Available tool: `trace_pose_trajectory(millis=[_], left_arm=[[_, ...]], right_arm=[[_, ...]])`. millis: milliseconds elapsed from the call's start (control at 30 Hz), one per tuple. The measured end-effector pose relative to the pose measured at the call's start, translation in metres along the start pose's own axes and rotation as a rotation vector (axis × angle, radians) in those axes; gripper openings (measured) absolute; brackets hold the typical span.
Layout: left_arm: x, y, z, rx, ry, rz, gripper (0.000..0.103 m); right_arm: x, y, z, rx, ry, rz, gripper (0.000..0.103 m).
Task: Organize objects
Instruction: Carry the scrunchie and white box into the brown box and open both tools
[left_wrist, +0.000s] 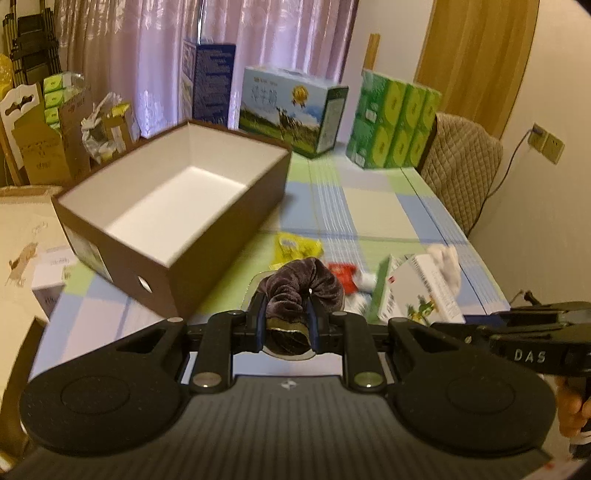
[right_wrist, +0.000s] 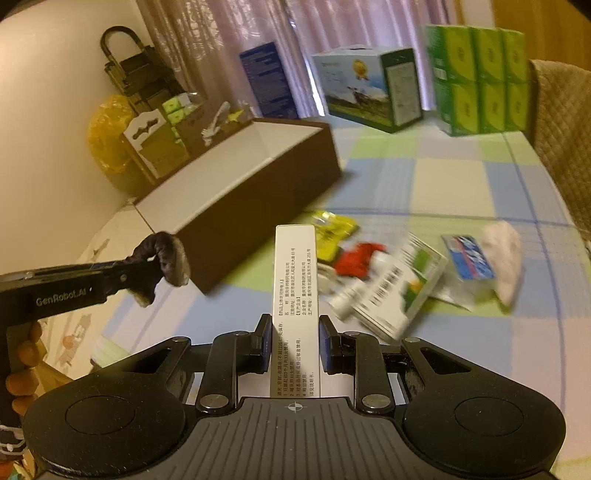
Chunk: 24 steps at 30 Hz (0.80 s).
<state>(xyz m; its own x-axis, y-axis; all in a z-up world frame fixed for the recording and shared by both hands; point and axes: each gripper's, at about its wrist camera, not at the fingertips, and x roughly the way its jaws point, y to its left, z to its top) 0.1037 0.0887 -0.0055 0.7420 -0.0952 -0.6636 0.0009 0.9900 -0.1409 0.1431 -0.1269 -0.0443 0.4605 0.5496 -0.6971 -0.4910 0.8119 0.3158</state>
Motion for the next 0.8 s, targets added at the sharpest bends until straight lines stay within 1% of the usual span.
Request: trace_pose_trajectory(millis=[233,467,633,800], left_arm=[[0.015,0.059,0.044,0.0,-0.026,0.008,0.018],[0.04,0.113,0.082,0.01,-0.027,0.018,0.019],[0.064,0.149,0.104,0.01,-0.011,0.035,0.019],[0.088,0.181,0.116,0.009,0.02,0.055,0.019]], right_arm=[[0.042,0.044,0.046,-0.004,-0.026,0.044,0.022],[0.085,0.089,0.093,-0.002,-0.049,0.078,0.022],[0.119,0.117,0.125,-0.003,-0.066,0.074,0.022],[0.16,0.135,0.15,0.0,-0.047,0.065,0.022]])
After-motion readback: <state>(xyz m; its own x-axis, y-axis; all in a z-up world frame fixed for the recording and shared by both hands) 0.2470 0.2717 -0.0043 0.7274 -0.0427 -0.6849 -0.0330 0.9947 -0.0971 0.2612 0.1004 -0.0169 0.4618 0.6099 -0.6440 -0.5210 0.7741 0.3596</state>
